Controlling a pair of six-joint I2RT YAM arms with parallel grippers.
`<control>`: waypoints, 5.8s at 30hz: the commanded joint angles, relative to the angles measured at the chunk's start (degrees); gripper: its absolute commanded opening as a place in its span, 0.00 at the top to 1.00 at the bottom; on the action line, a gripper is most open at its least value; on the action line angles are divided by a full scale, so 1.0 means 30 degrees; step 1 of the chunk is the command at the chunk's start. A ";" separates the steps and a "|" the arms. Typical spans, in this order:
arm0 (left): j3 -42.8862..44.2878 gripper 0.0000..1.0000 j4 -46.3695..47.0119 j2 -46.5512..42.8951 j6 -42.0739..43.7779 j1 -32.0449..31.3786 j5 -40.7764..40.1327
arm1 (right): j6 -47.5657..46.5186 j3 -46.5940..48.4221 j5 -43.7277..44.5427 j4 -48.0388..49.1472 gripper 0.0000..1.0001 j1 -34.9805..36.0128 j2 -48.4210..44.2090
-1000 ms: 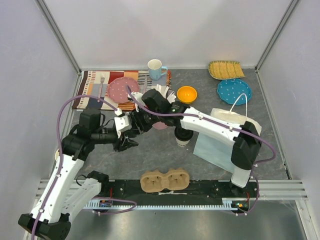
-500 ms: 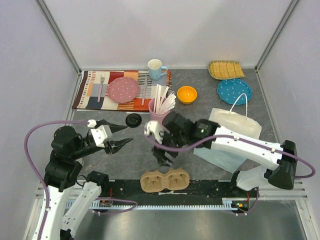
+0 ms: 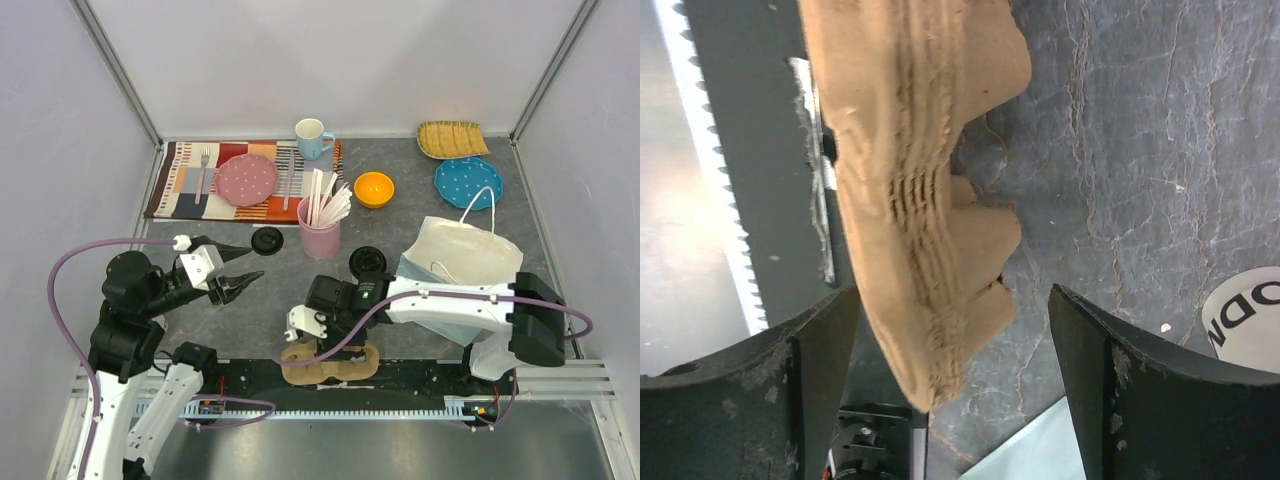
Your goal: Pack the takeout coffee
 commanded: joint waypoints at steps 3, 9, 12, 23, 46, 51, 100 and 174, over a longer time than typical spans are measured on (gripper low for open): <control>0.0412 0.44 0.0613 0.0118 -0.0725 0.0242 -0.0071 | -0.0818 -0.0151 0.1325 0.1371 0.25 0.0301 0.1918; 0.0618 0.44 0.0466 0.0118 -0.0608 0.0271 -0.0276 | -0.0204 0.1077 0.0887 0.0464 0.93 0.0272 0.2274; 0.0647 0.45 0.0700 0.0147 -0.0754 0.0329 -0.0305 | 0.0615 0.2394 -0.0808 0.0492 0.99 -0.0253 0.2593; 0.1203 0.45 0.0380 0.0206 -0.0814 0.0476 -0.0597 | 0.3106 0.7376 -0.3569 0.3070 0.67 -0.2187 0.9446; 0.2375 0.56 -1.0745 0.4273 0.9926 0.0068 0.3921 | 0.6973 0.6589 -0.2983 0.0289 0.02 -0.5702 0.1368; 0.1936 0.56 -1.3800 0.7197 1.4597 -0.4757 -0.0473 | 0.7940 0.5507 -0.2633 -0.0415 0.02 -0.7196 -0.0449; -0.4538 0.98 0.1840 1.0285 0.0480 -0.9874 -0.5434 | 0.9932 0.2370 -0.2686 0.1222 0.05 -0.9864 -0.3497; -0.4098 0.98 0.4246 1.3067 -0.4857 -0.5354 -0.8502 | 1.6613 -0.2433 0.2877 1.1655 0.57 -0.7169 0.2390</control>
